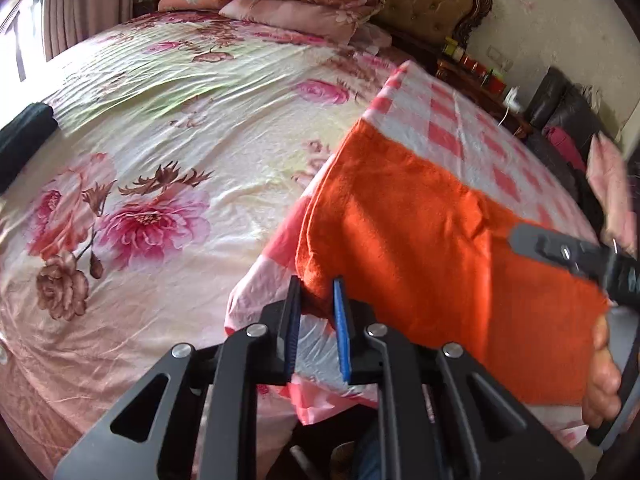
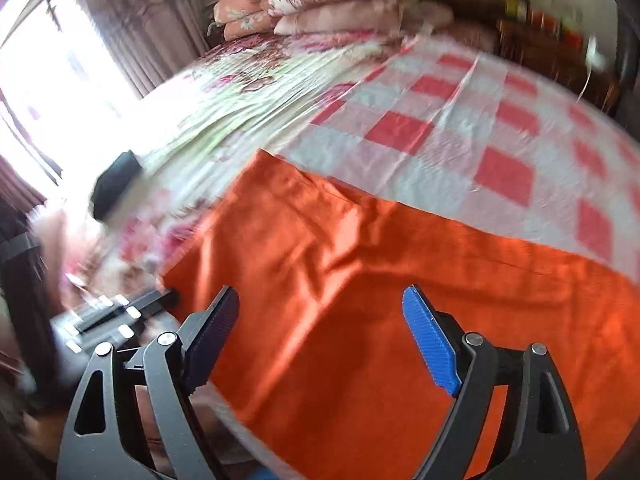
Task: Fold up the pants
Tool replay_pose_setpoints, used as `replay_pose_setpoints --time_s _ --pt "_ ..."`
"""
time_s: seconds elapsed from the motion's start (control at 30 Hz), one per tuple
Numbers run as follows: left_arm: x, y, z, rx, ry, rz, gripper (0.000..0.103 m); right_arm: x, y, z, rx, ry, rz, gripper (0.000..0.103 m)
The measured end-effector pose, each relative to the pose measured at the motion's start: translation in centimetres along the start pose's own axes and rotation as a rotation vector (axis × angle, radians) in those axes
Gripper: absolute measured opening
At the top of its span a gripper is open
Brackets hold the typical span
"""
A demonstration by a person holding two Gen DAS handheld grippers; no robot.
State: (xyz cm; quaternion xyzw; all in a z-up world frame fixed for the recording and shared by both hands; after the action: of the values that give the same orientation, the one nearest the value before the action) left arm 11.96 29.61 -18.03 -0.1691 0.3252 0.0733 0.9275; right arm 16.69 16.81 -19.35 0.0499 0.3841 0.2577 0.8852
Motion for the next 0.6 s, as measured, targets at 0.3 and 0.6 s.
replay_pose_setpoints --time_s 0.3,0.6 --pt "-3.8 -9.2 0.6 0.472 -0.159 0.043 0.015 7.7 2.8 6.2 0.248 0.414 0.26 0.086" --pt "-3.9 -16.7 -4.4 0.783 -0.221 0.083 0.015 9.3 4.7 5.0 0.085 0.484 0.183 0.034"
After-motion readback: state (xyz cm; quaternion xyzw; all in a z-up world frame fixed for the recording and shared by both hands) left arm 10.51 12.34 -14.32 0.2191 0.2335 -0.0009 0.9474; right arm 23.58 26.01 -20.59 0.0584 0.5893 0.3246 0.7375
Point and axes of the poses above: each gripper's, at about its wrist camera, not at the fingertips, and x roughly the way its jaws point, y to its left, z to its top, the point moved 1 cm from there along x, roughly the way its jaws point, and after that the axes turned 15 degrees about -y, right-handed, at the moved point
